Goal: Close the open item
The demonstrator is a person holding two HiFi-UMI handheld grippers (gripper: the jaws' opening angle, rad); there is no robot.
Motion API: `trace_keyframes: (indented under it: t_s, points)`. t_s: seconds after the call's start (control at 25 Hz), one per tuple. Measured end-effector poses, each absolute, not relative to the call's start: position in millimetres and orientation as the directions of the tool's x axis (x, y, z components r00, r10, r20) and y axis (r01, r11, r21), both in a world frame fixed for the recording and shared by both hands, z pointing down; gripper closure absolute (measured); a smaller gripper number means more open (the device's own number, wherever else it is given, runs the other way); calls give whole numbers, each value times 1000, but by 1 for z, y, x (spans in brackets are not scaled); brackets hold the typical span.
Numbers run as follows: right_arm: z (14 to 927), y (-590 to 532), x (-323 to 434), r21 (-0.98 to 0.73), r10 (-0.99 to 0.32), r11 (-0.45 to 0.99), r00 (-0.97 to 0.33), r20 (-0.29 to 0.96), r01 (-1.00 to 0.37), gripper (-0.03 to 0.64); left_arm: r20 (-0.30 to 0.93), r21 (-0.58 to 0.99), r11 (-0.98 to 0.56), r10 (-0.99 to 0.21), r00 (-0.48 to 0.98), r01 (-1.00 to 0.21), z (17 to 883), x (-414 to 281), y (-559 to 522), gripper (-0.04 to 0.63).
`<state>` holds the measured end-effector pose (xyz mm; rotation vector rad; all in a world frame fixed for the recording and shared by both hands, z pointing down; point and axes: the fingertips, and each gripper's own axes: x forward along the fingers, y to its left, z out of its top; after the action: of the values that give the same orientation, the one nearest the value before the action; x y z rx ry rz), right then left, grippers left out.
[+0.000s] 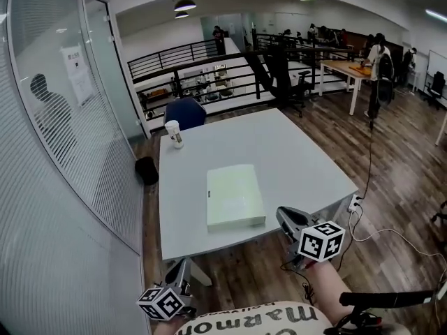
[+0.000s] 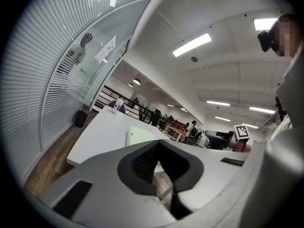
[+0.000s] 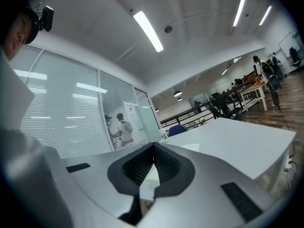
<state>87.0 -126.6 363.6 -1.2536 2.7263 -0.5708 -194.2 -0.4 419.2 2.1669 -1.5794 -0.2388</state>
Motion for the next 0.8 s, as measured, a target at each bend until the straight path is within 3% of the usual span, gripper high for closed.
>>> trace_keyframes:
  t_s: [0.8]
  points:
    - [359,-31,42,-315,-795,540,-596,114,-781,615,51,444,-382,-892,448,-811,401,-227,57,606]
